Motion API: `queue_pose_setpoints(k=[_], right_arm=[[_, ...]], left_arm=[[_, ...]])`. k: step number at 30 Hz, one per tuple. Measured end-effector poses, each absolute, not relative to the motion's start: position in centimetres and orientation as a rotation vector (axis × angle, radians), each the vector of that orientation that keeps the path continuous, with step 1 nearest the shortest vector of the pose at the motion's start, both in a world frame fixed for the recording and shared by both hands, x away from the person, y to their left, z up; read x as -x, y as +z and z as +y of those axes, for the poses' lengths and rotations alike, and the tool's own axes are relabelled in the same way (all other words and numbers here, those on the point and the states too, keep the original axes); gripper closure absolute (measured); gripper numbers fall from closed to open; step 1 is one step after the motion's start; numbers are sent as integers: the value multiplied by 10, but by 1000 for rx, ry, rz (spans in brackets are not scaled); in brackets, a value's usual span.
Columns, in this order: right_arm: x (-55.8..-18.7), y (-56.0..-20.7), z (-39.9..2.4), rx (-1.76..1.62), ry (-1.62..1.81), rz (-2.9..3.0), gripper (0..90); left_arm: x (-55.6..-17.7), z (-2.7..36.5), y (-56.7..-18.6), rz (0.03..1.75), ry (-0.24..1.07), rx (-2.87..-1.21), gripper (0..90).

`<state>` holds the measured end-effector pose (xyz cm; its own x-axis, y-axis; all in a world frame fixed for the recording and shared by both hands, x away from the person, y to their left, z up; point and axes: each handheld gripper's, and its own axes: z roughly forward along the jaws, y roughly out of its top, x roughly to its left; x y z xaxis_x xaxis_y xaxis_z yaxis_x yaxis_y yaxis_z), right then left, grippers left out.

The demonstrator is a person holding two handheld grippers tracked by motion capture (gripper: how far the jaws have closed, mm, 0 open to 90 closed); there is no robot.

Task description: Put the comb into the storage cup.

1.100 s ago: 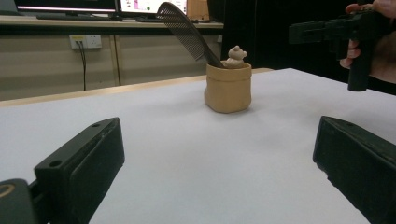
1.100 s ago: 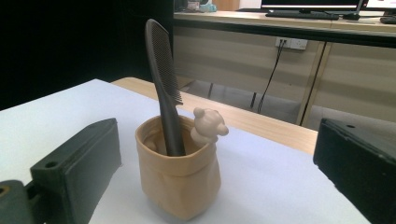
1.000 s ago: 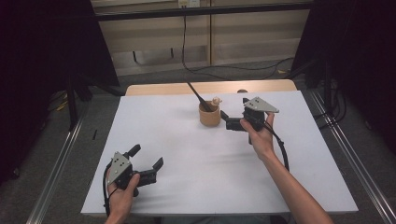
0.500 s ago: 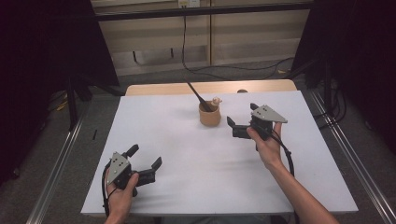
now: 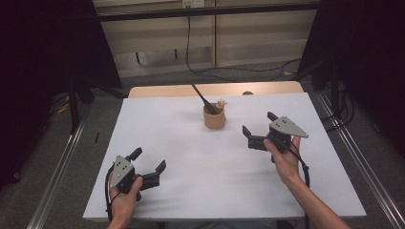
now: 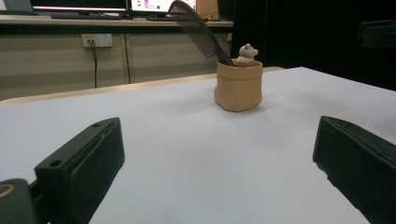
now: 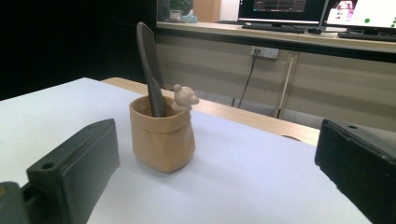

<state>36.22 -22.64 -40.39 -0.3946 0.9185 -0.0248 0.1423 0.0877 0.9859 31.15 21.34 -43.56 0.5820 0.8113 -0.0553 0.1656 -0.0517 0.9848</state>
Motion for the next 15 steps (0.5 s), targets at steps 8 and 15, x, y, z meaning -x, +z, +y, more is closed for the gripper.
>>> queue_pose_setpoints(k=[8,15], right_arm=[[-343,-405,-240,-1075,1363,1622,0],[-326,-407,-258,-1118,1327,1581,0]], left_arm=[[-309,212,-435,849,644,-1558,23],[-306,211,-433,870,665,-1549,24]])
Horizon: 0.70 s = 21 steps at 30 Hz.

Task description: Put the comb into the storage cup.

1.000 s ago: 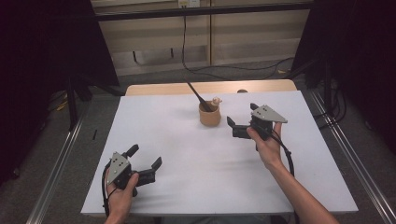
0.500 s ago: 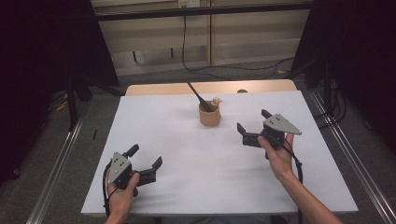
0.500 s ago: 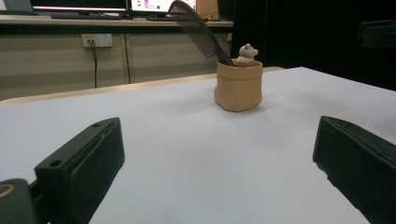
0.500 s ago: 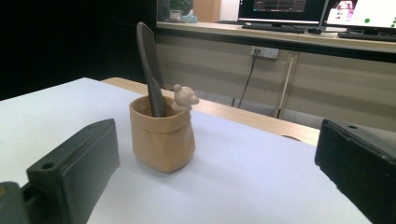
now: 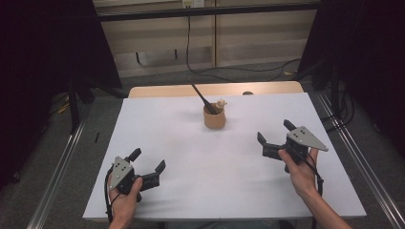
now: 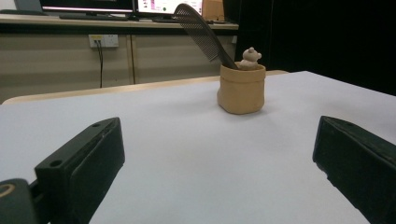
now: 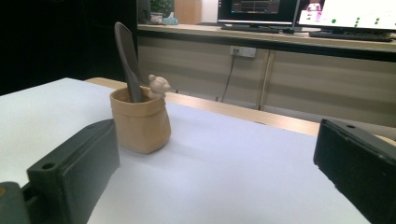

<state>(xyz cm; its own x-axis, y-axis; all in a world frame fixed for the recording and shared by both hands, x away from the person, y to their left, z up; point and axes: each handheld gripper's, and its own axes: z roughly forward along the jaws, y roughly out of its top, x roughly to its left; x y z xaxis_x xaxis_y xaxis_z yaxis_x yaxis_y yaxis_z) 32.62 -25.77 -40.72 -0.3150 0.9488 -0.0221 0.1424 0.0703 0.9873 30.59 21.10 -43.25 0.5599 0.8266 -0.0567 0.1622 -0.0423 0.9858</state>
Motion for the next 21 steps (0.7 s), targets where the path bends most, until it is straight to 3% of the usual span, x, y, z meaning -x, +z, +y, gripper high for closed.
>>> queue_pose_setpoints(k=[21], right_arm=[[-278,-410,-292,-1161,1298,1489,2]], left_arm=[[-303,210,-432,860,675,-1559,24]])
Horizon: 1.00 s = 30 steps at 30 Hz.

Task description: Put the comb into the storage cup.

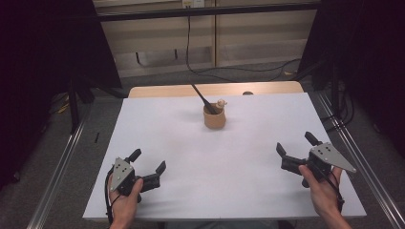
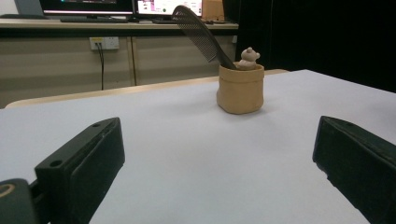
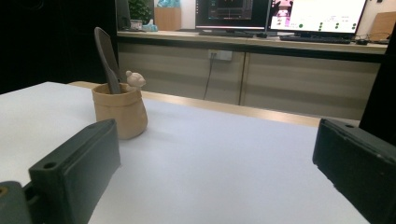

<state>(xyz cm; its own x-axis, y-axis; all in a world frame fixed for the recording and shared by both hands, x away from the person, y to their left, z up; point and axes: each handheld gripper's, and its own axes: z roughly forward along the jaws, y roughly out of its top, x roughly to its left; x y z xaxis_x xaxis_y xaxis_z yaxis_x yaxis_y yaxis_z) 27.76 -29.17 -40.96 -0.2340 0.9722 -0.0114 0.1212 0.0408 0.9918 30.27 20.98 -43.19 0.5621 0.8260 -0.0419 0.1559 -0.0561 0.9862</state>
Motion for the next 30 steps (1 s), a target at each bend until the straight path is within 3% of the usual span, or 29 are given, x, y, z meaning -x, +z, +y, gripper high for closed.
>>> queue_pose_setpoints(k=[30], right_arm=[[-234,-435,-316,-1204,1215,1470,0]], left_arm=[[-293,212,-436,875,714,-1597,24]])
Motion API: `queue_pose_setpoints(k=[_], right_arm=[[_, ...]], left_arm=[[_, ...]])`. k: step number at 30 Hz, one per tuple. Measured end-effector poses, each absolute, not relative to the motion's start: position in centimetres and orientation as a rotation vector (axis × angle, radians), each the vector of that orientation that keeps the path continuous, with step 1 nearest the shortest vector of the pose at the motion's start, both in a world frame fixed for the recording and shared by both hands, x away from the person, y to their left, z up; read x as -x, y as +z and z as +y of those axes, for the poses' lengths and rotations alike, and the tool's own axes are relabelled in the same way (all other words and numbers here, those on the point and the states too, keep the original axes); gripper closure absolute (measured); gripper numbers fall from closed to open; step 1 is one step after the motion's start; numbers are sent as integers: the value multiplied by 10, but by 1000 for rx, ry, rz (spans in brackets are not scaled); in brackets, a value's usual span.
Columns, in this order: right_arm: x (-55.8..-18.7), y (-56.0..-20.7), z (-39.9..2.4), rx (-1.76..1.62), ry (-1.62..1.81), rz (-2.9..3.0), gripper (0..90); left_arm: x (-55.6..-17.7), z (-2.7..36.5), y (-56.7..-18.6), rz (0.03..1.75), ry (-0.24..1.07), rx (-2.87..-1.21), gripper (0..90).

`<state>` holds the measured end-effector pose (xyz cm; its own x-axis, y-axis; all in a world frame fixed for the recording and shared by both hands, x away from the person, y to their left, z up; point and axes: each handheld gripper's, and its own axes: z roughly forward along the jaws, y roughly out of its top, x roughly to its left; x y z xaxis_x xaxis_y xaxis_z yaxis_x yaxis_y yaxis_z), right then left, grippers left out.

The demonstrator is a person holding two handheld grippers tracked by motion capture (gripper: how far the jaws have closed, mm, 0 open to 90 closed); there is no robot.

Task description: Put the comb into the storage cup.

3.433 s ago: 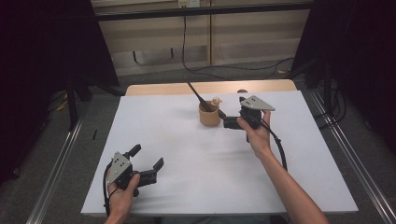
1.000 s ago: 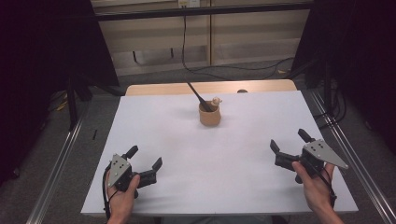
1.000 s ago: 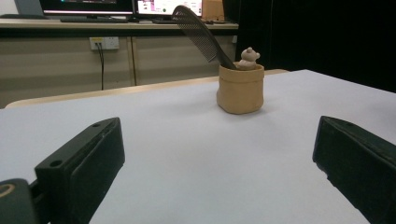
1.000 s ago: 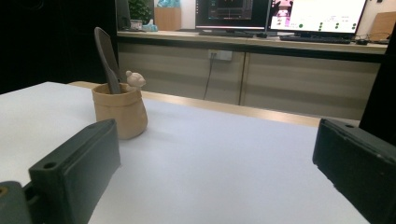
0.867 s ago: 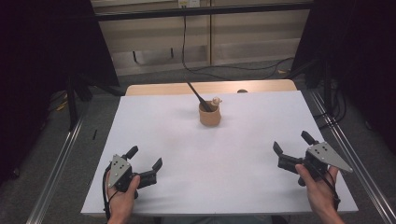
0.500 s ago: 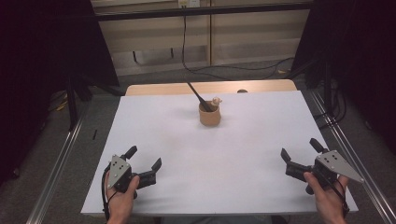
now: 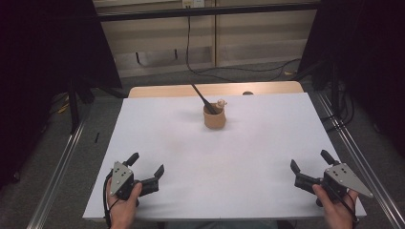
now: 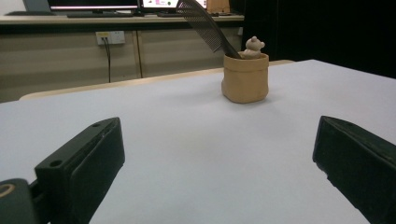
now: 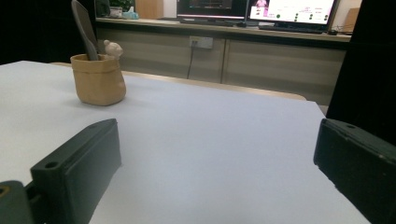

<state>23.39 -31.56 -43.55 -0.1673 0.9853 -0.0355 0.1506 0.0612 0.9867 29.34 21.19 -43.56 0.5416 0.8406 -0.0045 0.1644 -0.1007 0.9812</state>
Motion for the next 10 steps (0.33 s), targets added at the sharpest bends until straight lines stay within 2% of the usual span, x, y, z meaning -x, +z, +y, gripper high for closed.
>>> queue_pose_setpoints(k=[10], right_arm=[[-238,-439,-313,-1208,1218,1488,0]], left_arm=[[-295,213,-434,870,687,-1581,23]])
